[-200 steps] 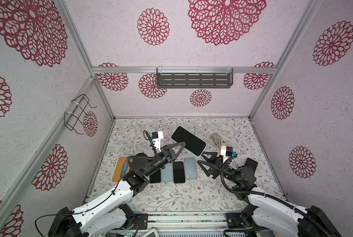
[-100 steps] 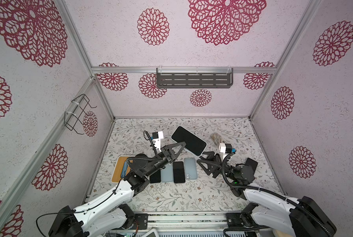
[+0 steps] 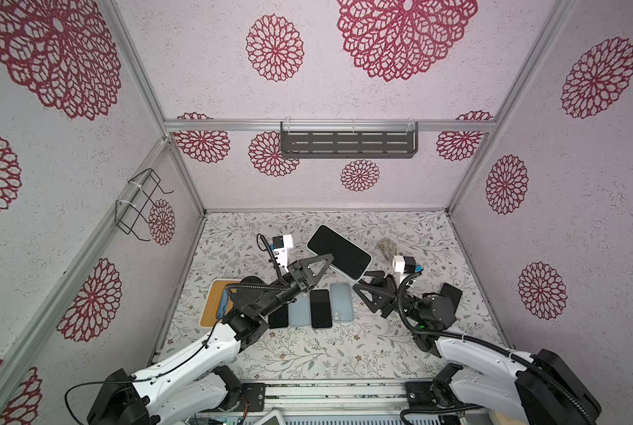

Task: Take the phone out of the phone case
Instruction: Remove the phone case from the phone.

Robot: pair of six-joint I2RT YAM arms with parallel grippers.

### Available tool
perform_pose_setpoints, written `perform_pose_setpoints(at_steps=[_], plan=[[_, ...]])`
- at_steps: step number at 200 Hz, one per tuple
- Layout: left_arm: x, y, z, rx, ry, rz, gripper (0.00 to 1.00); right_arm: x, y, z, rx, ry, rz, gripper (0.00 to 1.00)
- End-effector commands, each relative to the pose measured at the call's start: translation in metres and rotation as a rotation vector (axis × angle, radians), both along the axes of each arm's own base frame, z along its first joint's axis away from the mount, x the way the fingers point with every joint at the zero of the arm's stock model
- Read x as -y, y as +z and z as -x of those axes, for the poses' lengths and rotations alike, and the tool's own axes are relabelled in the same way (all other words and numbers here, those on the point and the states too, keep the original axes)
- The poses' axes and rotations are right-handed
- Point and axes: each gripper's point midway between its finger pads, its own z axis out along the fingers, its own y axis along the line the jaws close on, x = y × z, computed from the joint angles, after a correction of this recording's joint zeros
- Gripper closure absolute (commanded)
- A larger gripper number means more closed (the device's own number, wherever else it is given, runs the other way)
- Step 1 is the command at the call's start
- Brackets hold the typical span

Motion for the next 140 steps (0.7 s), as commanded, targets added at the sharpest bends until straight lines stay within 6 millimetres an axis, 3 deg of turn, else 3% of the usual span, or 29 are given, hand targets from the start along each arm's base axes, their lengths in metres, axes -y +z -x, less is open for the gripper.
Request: perform_pose_setpoints(at_steps=[1, 140], plan=[[-0.008, 0.018, 0.004, 0.067, 0.015, 0.055, 1.00, 0.008, 0.029, 0.012, 0.088, 0.025, -0.081, 0.42], [-0.005, 0.020, 0.006, 0.084, -0.006, 0.070, 1.00, 0.011, 0.025, 0.003, 0.055, 0.024, -0.113, 0.43]])
